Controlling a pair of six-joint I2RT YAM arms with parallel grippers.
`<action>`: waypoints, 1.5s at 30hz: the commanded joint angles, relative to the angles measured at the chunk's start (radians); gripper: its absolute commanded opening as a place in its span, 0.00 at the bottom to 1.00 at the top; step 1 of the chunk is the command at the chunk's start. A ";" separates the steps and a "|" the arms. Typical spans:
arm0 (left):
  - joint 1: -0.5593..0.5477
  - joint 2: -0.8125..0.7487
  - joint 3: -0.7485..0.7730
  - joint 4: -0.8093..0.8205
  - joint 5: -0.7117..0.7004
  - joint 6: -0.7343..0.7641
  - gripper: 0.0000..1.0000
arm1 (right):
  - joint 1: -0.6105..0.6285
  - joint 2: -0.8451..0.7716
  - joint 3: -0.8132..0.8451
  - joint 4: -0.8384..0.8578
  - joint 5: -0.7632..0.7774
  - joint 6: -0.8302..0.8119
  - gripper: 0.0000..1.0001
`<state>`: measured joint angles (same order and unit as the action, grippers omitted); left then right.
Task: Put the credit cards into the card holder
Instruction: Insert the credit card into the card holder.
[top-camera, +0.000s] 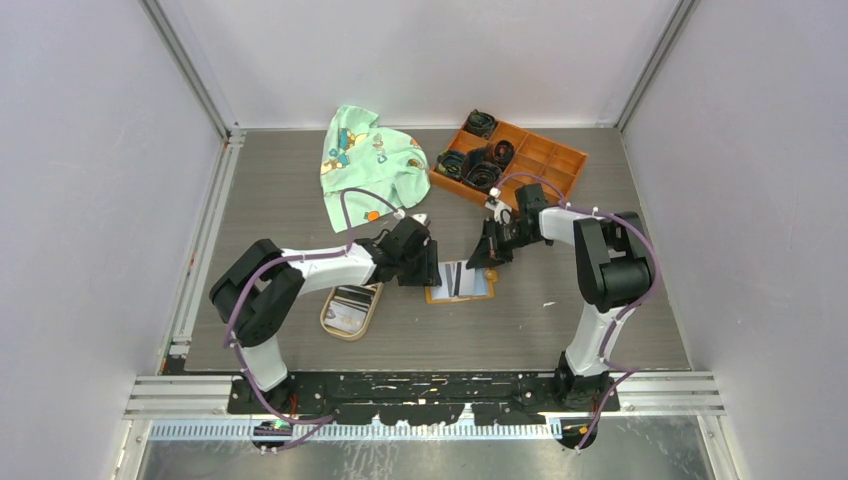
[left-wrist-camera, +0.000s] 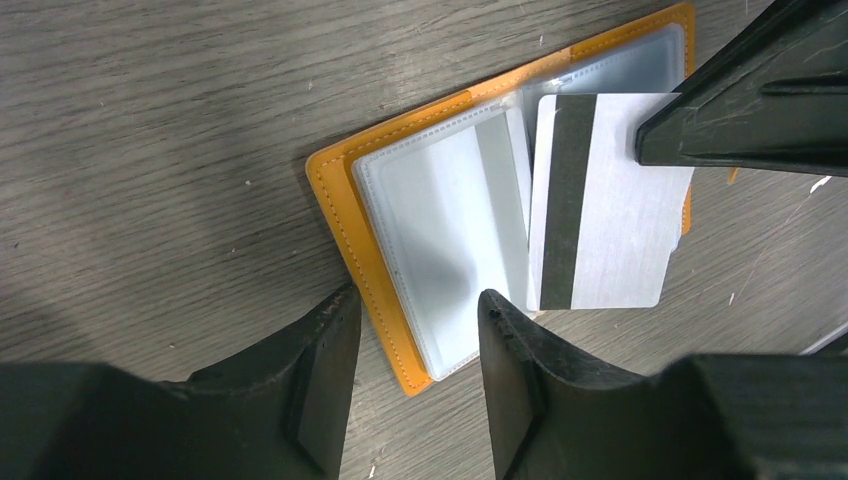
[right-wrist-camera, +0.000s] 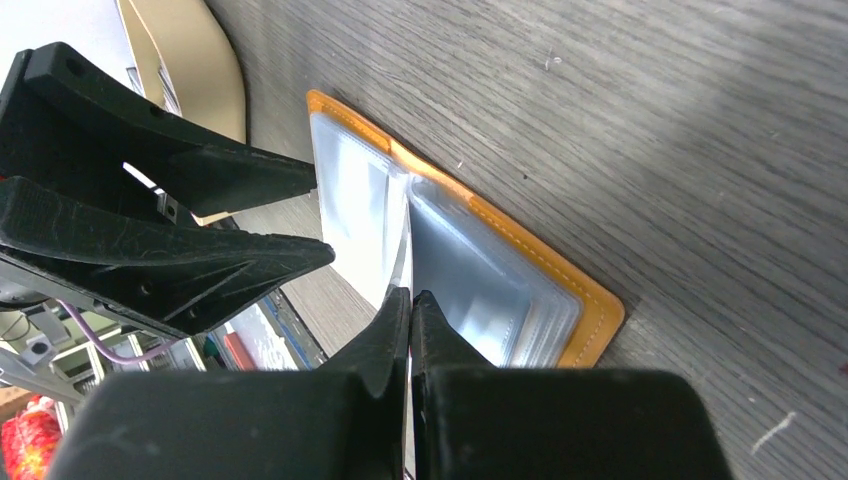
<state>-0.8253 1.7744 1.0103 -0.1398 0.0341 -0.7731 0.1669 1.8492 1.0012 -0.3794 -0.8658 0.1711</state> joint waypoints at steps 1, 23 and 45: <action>-0.005 0.020 0.014 -0.045 -0.021 0.027 0.48 | 0.013 0.014 0.040 -0.015 0.000 -0.019 0.01; -0.003 0.066 0.042 -0.051 -0.004 0.038 0.43 | 0.030 0.077 0.088 -0.065 0.000 -0.042 0.01; 0.000 0.080 0.059 -0.065 -0.002 0.042 0.41 | 0.032 0.049 0.100 -0.161 0.104 -0.040 0.01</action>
<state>-0.8242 1.8156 1.0683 -0.1802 0.0349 -0.7490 0.1860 1.9156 1.0840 -0.5045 -0.8360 0.1547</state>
